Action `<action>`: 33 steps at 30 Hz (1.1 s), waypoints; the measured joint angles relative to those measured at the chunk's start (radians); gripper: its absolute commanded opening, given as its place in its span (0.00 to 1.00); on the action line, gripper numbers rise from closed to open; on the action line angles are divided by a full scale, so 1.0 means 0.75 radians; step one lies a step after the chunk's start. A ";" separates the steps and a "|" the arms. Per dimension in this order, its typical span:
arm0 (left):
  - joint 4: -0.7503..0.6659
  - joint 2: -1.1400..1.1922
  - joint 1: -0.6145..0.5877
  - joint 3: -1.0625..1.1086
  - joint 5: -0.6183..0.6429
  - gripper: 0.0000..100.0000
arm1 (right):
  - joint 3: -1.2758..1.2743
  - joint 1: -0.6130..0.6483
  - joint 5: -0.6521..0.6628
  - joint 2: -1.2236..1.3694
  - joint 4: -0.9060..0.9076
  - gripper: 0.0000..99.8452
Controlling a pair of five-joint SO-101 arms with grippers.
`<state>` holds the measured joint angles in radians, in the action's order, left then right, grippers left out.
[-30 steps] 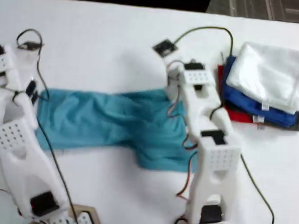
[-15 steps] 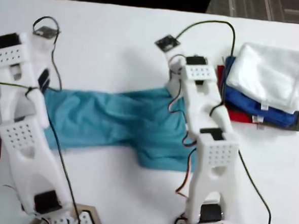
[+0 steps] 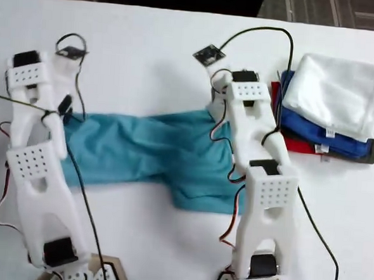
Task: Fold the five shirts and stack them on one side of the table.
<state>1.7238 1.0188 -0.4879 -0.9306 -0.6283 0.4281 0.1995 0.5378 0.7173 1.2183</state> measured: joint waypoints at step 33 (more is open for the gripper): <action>0.061 -0.438 -0.092 0.088 0.063 0.03 | 0.698 0.182 0.000 0.051 0.626 0.02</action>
<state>1.7699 0.6905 -0.5570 -0.8646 -0.5808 0.9513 0.3360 0.5378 0.7557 1.6878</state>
